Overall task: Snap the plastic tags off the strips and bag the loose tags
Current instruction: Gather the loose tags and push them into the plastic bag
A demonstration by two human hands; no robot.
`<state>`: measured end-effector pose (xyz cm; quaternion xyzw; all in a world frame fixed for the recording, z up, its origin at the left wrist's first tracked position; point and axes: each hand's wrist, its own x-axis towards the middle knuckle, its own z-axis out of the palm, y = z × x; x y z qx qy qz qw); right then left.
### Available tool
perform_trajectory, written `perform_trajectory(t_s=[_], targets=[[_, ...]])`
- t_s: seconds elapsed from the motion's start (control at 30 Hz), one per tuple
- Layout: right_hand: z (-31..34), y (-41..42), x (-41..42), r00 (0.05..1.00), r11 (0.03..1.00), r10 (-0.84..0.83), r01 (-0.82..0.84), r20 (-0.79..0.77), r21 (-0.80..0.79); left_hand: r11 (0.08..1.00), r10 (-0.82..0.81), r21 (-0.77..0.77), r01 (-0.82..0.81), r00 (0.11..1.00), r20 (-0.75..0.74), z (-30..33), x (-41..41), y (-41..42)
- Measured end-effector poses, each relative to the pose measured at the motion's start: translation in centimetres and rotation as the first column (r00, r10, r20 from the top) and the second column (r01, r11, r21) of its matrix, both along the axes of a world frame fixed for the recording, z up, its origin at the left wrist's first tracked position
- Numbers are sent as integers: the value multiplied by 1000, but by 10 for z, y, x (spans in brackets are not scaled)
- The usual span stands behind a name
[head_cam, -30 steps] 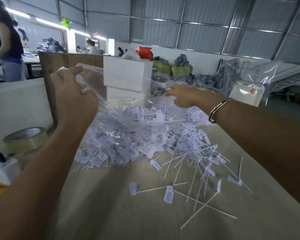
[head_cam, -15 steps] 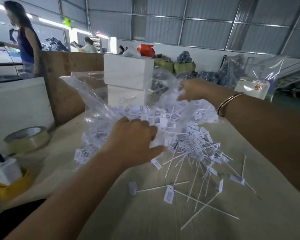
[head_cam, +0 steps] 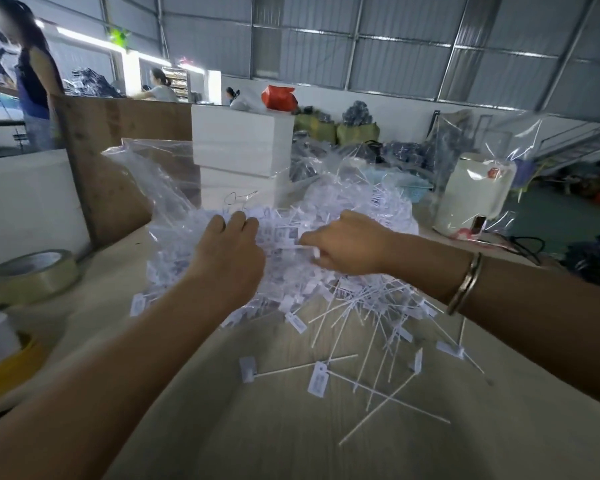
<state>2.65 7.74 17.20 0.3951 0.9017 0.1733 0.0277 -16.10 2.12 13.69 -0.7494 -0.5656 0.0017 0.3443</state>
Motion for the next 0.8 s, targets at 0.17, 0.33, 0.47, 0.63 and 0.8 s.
perform_trajectory(t_s=[0.17, 0.33, 0.47, 0.63, 0.8], targets=[[23, 34, -17, 912, 953, -89, -39, -400, -302, 853, -522, -32, 522, 851, -57, 10, 11, -16], [0, 70, -18, 950, 882, -312, 289, 1, -372, 843, -526, 45, 535, 807, 268, 45, 2, -20], [41, 61, 21, 972, 851, -234, 189, -32, -490, 937, -337, 33, 349, 868, 364, 68, -32, -6], [77, 41, 68, 542, 927, -267, -82, -797, -366, 900, -373, 403, 165, 769, 519, 76, -31, 6], [42, 26, 119, 114, 970, -227, -63, -967, -235, 857, -500, 366, 363, 759, 418, 36, 20, -28]])
